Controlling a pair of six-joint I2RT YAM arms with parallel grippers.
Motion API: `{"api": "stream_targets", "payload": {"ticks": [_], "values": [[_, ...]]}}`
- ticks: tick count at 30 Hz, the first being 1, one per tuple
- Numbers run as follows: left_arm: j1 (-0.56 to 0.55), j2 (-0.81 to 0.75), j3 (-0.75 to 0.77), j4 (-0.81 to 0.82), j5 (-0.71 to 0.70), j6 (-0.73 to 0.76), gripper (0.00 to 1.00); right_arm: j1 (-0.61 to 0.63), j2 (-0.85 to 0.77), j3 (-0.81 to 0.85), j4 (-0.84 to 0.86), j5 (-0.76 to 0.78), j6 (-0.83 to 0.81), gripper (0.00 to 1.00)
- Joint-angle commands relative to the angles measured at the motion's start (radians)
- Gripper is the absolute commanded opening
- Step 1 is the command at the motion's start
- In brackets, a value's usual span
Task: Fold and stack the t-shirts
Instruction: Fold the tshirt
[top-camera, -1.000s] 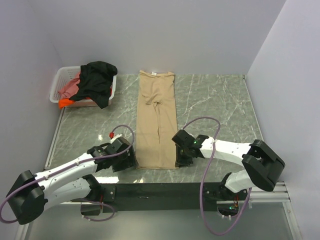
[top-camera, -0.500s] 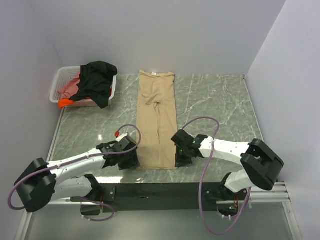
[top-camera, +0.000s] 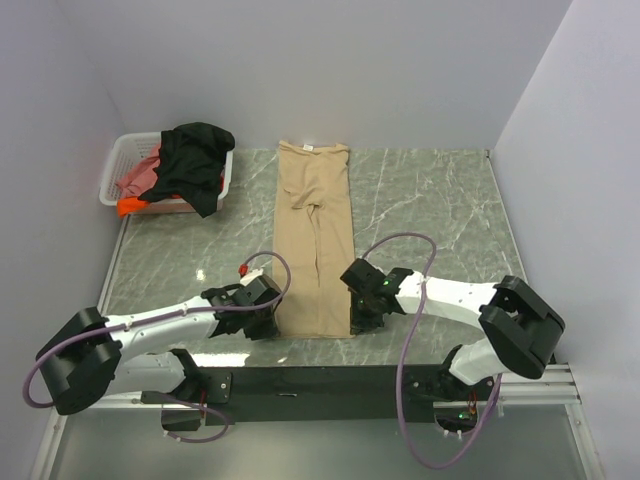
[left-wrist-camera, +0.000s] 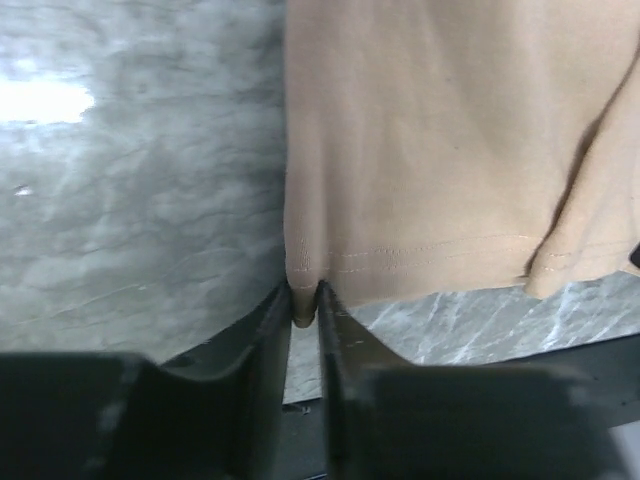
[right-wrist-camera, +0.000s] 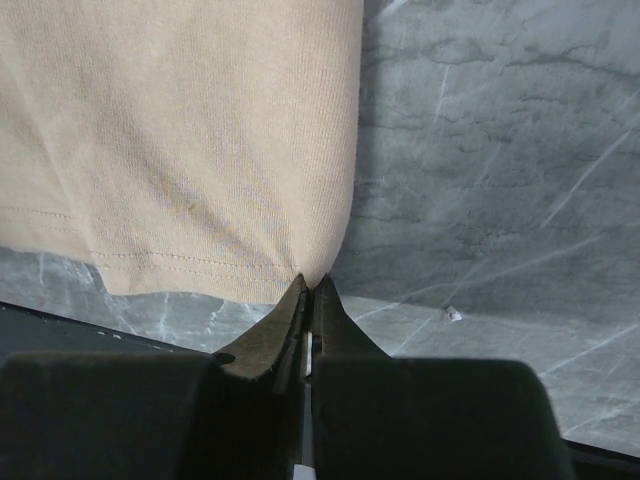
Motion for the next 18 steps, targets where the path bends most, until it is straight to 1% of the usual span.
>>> {"api": "stream_targets", "payload": {"ticks": [1,2,4,6,12,14,18], "values": [[-0.011,0.037,-0.006,0.027,0.025,0.019,0.21,0.011,0.032,0.018,-0.076,0.06,-0.033,0.0],[-0.011,0.041,-0.006,0.025,0.026,0.019,0.15,0.011,0.031,0.024,-0.087,0.06,-0.035,0.0],[-0.011,0.044,-0.009,0.027,0.028,0.015,0.09,0.011,0.029,0.039,-0.099,0.079,-0.044,0.0],[-0.013,0.041,-0.014,0.028,0.032,0.012,0.01,0.011,0.026,0.054,-0.118,0.079,-0.056,0.0],[-0.026,0.005,-0.009,-0.036,0.06,0.012,0.0,0.014,-0.014,0.071,-0.177,0.064,-0.076,0.0],[-0.033,-0.011,-0.02,-0.054,0.077,0.003,0.0,0.022,-0.029,0.07,-0.199,0.027,-0.081,0.0],[-0.075,-0.084,-0.045,-0.122,0.12,-0.056,0.0,0.042,-0.076,0.067,-0.262,-0.001,-0.091,0.0]]}}
